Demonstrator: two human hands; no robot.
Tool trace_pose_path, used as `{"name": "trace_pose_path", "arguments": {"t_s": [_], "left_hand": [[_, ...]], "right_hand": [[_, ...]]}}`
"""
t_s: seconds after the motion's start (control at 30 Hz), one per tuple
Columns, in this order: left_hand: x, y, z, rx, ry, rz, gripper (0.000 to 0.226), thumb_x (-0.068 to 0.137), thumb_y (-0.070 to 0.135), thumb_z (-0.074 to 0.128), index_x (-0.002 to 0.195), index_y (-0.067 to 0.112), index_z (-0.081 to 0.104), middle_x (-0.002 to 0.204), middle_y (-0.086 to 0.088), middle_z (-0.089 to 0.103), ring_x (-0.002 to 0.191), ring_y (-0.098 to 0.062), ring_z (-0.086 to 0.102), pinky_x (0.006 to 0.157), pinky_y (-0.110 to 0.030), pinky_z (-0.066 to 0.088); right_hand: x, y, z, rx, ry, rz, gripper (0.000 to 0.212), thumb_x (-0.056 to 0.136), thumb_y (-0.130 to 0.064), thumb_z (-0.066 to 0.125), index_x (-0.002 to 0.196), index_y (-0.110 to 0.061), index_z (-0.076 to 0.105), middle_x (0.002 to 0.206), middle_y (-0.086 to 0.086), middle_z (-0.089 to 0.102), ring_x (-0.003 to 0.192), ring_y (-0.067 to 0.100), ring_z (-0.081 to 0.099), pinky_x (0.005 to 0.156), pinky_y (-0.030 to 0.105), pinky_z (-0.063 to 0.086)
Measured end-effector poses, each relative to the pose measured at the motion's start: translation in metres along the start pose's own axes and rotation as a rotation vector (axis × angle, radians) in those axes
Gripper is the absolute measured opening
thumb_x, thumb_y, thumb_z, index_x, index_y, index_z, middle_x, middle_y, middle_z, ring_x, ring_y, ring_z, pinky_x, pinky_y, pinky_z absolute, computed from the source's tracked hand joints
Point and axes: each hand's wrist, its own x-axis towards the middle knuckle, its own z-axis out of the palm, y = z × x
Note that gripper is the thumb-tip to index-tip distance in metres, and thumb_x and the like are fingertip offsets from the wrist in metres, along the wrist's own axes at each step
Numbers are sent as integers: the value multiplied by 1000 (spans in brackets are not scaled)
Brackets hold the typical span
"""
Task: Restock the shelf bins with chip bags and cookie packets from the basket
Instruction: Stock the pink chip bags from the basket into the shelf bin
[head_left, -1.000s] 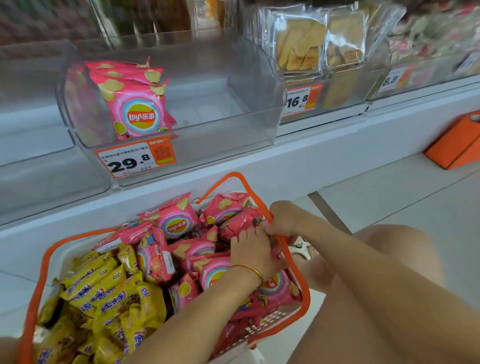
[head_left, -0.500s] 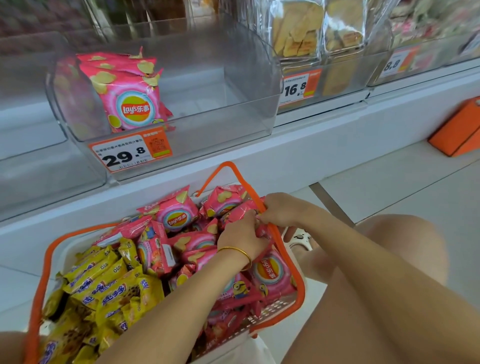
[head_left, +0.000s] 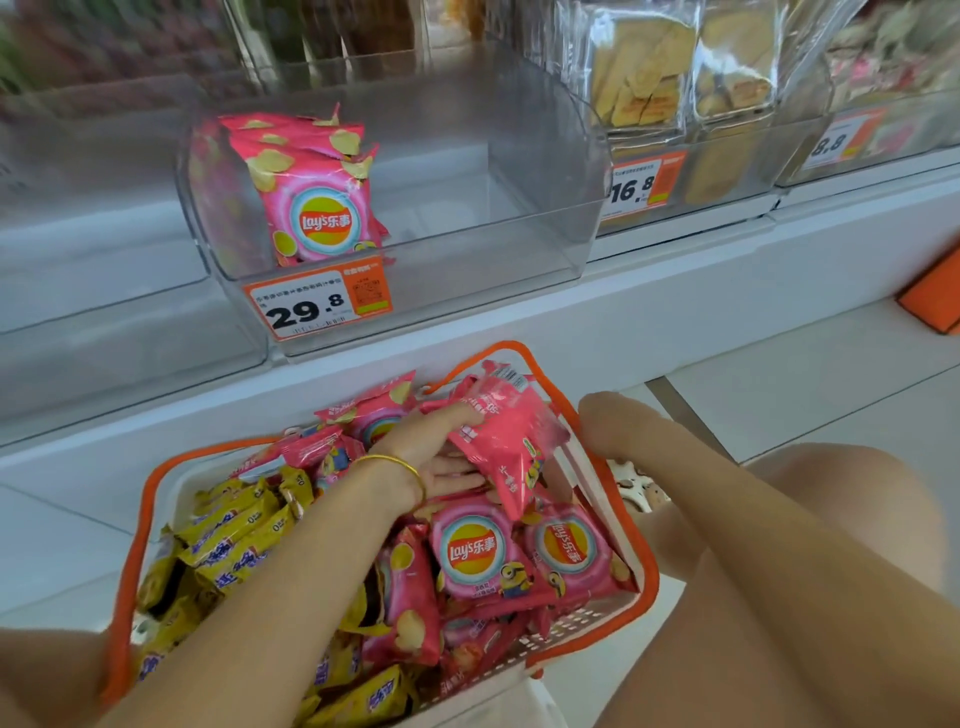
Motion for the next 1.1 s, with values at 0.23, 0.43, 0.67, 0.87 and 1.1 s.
{"name": "trace_pose_path", "arguments": {"t_s": [0.23,0.43,0.67,0.87,1.1], "left_hand": [[-63,67,-32,283,-91,230,14,87,21,64,100,15,62,88,-10,70,73,-24,68,70,-36,59],[-96,109,-46,165,34,309,22,86,34,61,96,15,59,90,-14,63,57,-22,68,53,-33,59],[-119,158,-76,410,102,506,58,86,68,35,86,20,68,78,-5,64,50,-12,59,40,-14,45],[-104,194,-89,571,181,924,46,81,34,71,117,9,57,104,-4,67,76,-11,60,45,-17,44],[-83,215,-101,508,416,990,52,77,31,76,113,6,49,102,-8,65,73,-11,63,48,-20,50]], "right_hand": [[-30,-40,-38,693,550,-492,25,98,-23,47,113,-7,60,113,6,58,103,17,55,85,18,41],[-65,-76,-63,821,138,-846,59,71,-38,76,118,-44,41,139,-13,42,110,-15,50,87,11,44],[-63,-109,-102,1035,432,-956,48,66,-19,79,102,-31,50,98,-14,62,87,0,62,81,27,52],[-38,-123,-140,1250,93,-870,52,71,-18,71,120,-13,54,105,5,69,92,23,67,84,45,54],[-16,-149,-178,999,194,-778,62,69,-28,77,123,-15,50,111,3,67,95,16,69,74,32,57]]}}
